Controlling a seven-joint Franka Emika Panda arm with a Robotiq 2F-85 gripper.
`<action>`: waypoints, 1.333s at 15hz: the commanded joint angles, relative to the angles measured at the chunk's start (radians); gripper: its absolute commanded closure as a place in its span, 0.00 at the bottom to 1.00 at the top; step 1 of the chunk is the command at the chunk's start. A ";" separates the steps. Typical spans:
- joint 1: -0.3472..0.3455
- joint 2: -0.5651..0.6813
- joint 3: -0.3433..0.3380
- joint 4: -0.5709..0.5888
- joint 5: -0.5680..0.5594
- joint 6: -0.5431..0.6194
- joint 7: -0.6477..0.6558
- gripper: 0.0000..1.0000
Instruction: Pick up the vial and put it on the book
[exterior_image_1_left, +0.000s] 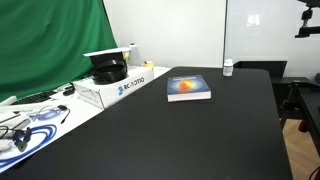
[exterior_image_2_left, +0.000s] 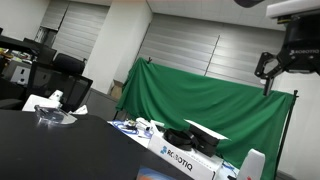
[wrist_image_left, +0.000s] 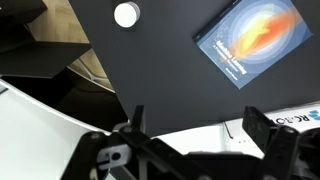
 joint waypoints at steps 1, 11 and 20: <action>-0.058 0.104 0.001 0.009 0.024 0.059 0.000 0.00; -0.136 0.289 0.035 -0.036 -0.013 0.145 0.024 0.00; -0.138 0.301 0.034 -0.034 -0.019 0.146 0.036 0.00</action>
